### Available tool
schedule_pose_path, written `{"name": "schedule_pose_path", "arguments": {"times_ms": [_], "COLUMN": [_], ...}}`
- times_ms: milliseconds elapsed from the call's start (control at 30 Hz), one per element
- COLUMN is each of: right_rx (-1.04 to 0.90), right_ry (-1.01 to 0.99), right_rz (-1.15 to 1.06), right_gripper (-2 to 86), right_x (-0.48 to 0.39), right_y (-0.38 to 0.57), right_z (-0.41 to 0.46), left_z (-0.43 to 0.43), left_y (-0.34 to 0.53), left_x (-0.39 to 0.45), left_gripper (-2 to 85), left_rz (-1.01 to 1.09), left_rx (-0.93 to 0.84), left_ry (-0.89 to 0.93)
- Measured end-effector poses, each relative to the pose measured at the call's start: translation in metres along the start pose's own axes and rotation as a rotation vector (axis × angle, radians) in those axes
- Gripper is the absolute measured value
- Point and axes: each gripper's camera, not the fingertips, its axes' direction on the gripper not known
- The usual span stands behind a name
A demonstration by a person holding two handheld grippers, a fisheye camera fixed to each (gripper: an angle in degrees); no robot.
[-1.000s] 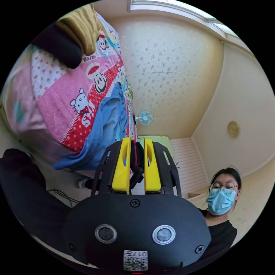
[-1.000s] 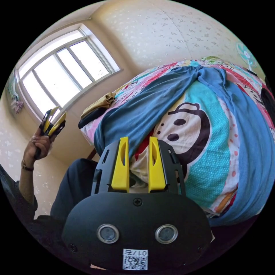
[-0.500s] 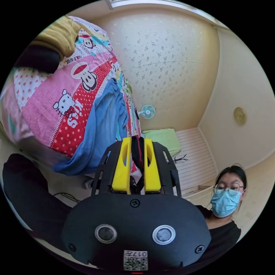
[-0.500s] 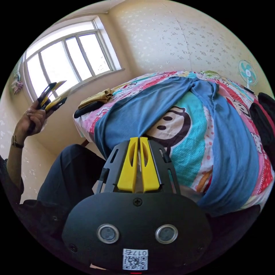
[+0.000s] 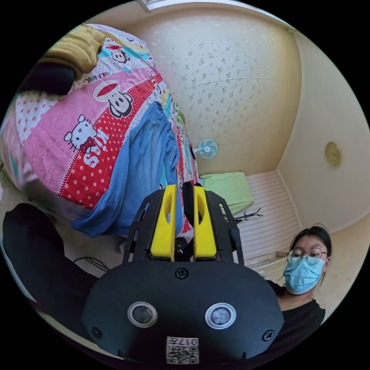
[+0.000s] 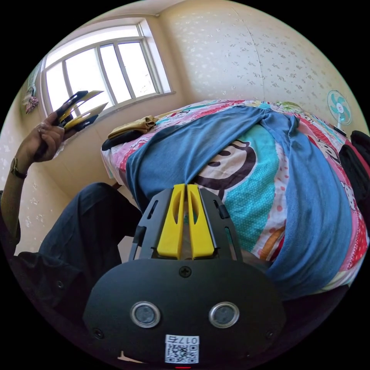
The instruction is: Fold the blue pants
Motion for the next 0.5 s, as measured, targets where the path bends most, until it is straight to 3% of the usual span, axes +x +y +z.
{"name": "schedule_pose_path", "arguments": {"times_ms": [167,267,333,400,500], "right_rx": [0.006,0.001,0.006,0.016,0.027], "right_ry": [-0.035,-0.070,-0.100,-0.125,-0.147], "right_rz": [0.004,0.021,0.048,0.069,0.083], "right_gripper": [0.9,0.8,0.8,0.8,0.9], "right_x": [0.002,0.006,0.011,0.016,0.019], "right_y": [0.004,0.004,0.005,0.008,0.012], "right_z": [-0.007,-0.011,-0.012,-0.015,-0.018], "left_z": [0.036,0.068,0.100,0.122,0.139], "left_y": [0.008,0.015,0.023,0.031,0.045], "left_x": [0.021,0.028,0.007,-0.018,-0.028], "left_gripper": [7.6,7.9,10.8,13.3,12.6], "left_rz": [0.034,0.121,0.101,0.057,0.080], "left_rx": [-0.029,-0.072,-0.134,-0.190,-0.130], "left_ry": [-0.100,-0.362,-0.678,-0.714,-0.753]}}
